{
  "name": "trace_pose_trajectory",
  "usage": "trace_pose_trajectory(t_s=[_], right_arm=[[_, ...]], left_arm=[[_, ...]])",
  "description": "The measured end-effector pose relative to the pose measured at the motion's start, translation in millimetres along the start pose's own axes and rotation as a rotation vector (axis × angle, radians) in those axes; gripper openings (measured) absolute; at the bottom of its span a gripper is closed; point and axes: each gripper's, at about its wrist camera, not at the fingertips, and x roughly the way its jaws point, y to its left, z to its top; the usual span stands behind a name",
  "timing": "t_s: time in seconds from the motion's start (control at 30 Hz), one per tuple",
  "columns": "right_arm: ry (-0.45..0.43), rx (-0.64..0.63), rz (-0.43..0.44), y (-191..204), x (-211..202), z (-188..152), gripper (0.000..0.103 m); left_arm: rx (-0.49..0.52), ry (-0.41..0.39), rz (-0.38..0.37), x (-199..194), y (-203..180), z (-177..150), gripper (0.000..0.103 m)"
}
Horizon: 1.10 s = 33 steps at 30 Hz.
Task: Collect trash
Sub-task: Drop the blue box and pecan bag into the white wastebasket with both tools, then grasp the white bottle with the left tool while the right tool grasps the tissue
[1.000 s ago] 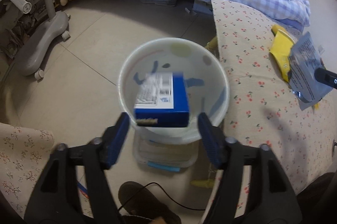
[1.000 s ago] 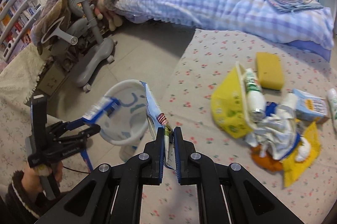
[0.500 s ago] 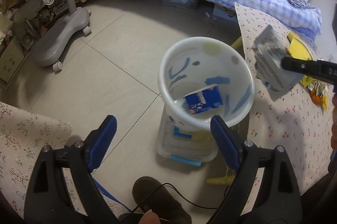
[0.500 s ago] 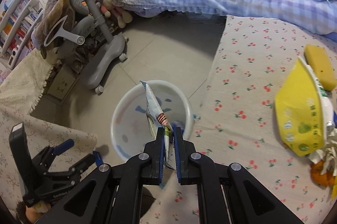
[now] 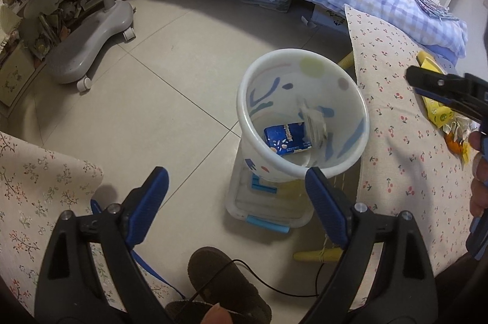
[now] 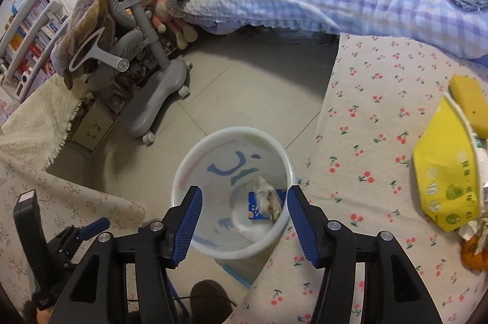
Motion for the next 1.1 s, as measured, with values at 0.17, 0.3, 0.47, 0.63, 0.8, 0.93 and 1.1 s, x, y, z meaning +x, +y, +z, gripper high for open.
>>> trace_pose_trajectory(t_s=[0.17, 0.3, 0.47, 0.63, 0.8, 0.93, 1.1], right_arm=[[-0.035, -0.04, -0.078, -4.1, -30.3, -2.7, 0.067], [-0.05, -0.019, -0.111, -22.6, -59.2, -7.3, 0.072], [-0.055, 0.031, -0.192, -61.3, -98.0, -16.5, 0.076], [-0.053, 0.086, -0.291, -109.5, -138.1, -27.8, 0.081], [-0.029, 0.14, -0.373, -152.9, -162.0, -38.0, 0.085], [0.006, 0.196, -0.424, -187.1, -168.7, -44.4, 0.085], [0.043, 0.287, -0.495, -232.2, -168.1, -53.7, 0.085]], left_arm=[[0.006, 0.005, -0.003, -2.5, -8.5, 0.6, 0.091], [0.006, 0.021, -0.013, -3.4, -21.0, 2.3, 0.091], [0.035, 0.03, -0.023, -4.9, -46.5, 4.2, 0.091], [0.079, 0.041, -0.038, -4.3, -72.2, 4.8, 0.091], [0.12, 0.051, -0.053, -2.0, -100.4, 7.6, 0.091], [0.125, 0.057, -0.069, -1.0, -120.2, 11.2, 0.091], [0.121, 0.065, -0.09, 3.2, -143.1, 14.9, 0.091]])
